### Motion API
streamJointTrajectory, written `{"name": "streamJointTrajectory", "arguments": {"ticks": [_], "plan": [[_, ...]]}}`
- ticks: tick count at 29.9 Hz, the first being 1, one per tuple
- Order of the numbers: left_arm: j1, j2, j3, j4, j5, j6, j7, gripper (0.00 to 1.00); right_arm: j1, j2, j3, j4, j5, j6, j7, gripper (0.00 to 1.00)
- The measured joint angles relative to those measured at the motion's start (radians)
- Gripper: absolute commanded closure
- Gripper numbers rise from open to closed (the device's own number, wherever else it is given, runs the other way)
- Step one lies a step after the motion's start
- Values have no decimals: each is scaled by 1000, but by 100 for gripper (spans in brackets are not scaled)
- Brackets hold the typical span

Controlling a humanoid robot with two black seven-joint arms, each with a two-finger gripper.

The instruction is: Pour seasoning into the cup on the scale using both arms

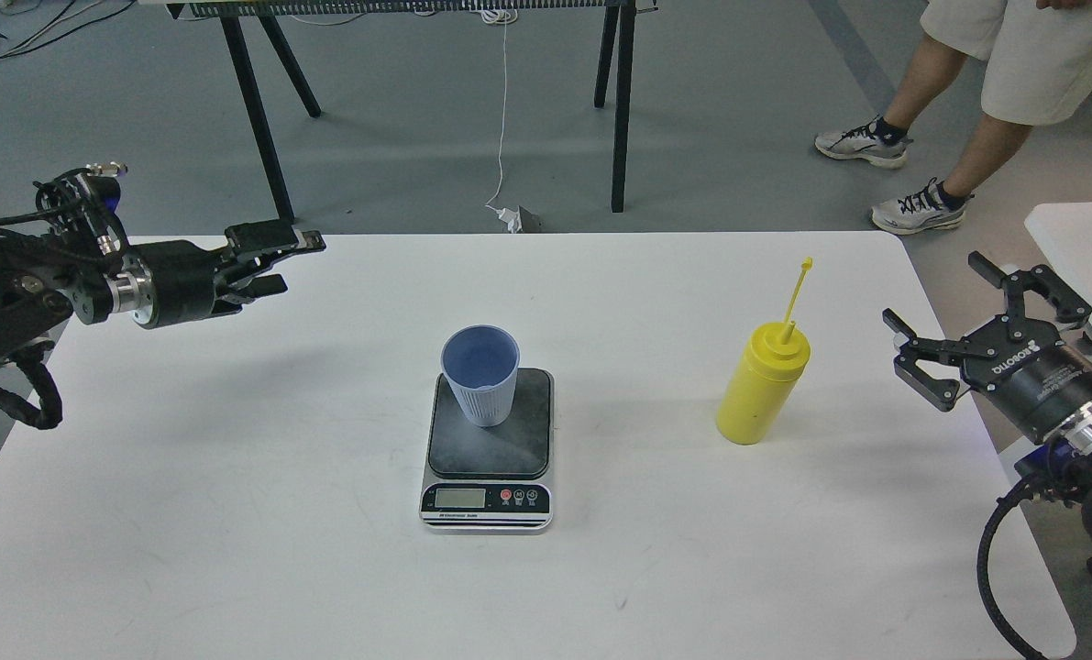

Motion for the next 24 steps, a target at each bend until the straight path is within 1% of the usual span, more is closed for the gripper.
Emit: {"name": "streamJointTrajectory", "arguments": {"ticks": [5,8,13,24], "plan": [[0,16,-105,0,-69,0,0,1,193,8,-117,-114,-35,8,0,1],[0,27,-148,0,-87,0,0,1,254,26,-142,-180,-45,12,0,1],[-2,39,-179,0,-104,0,0,1,301,82,-147,-233,-49,16,1,1],[10,45,-182,-1,-132,0,0,1,311,105,-148,-267,-63,16,1,1]]}}
